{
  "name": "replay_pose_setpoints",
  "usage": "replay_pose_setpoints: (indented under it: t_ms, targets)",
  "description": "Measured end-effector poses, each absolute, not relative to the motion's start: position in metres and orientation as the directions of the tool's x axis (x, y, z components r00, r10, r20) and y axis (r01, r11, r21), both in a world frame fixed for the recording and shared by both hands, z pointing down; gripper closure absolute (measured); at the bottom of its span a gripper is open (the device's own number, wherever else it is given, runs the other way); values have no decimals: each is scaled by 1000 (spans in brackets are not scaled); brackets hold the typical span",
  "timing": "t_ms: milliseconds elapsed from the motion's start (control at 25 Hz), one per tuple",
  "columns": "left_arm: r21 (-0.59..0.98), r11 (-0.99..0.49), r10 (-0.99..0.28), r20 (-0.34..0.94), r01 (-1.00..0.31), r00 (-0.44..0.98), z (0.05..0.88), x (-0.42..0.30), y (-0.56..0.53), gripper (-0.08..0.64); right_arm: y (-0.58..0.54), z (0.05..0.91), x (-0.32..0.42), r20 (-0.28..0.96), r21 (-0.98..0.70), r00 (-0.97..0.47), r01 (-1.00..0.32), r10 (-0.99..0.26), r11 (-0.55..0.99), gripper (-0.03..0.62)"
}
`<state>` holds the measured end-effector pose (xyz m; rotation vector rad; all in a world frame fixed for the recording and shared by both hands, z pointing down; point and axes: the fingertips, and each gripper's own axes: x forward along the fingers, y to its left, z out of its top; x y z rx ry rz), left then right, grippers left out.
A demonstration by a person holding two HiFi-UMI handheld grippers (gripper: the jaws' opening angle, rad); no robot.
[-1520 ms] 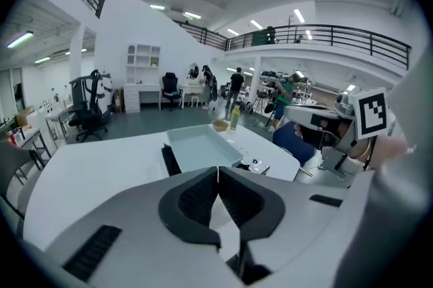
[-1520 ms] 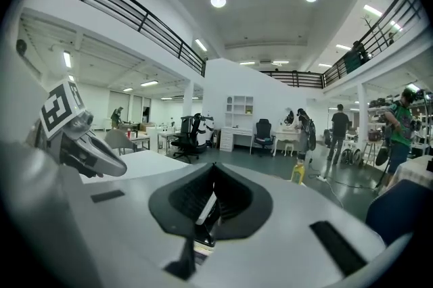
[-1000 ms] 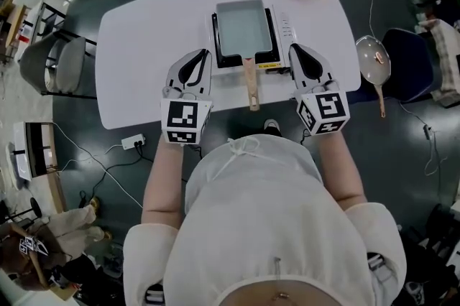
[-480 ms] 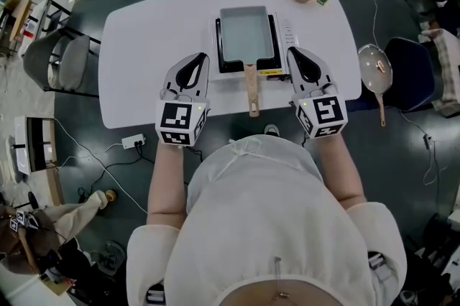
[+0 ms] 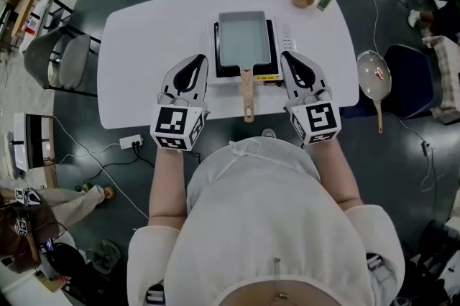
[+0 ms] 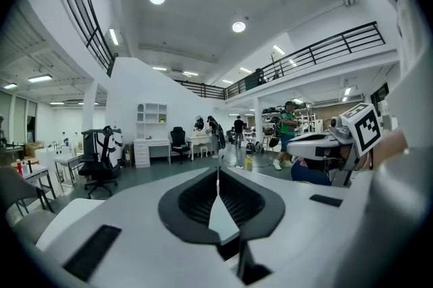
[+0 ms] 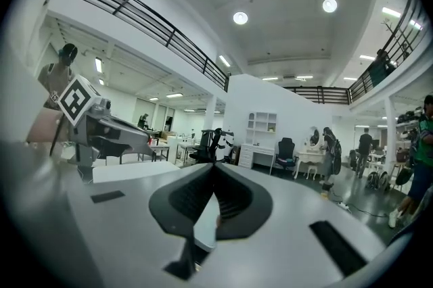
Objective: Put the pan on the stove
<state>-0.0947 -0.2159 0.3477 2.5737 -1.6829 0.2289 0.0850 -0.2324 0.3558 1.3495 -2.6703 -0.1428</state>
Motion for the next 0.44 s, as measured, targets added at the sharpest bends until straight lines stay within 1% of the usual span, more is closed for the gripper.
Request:
replay_pose_setpoints:
  t_ms: [440]
  targets:
    - [-25,-386,-912,159,-922,377,344,-86,-217,534,-234,352,96,78,132,-593,-791,-802,597,592]
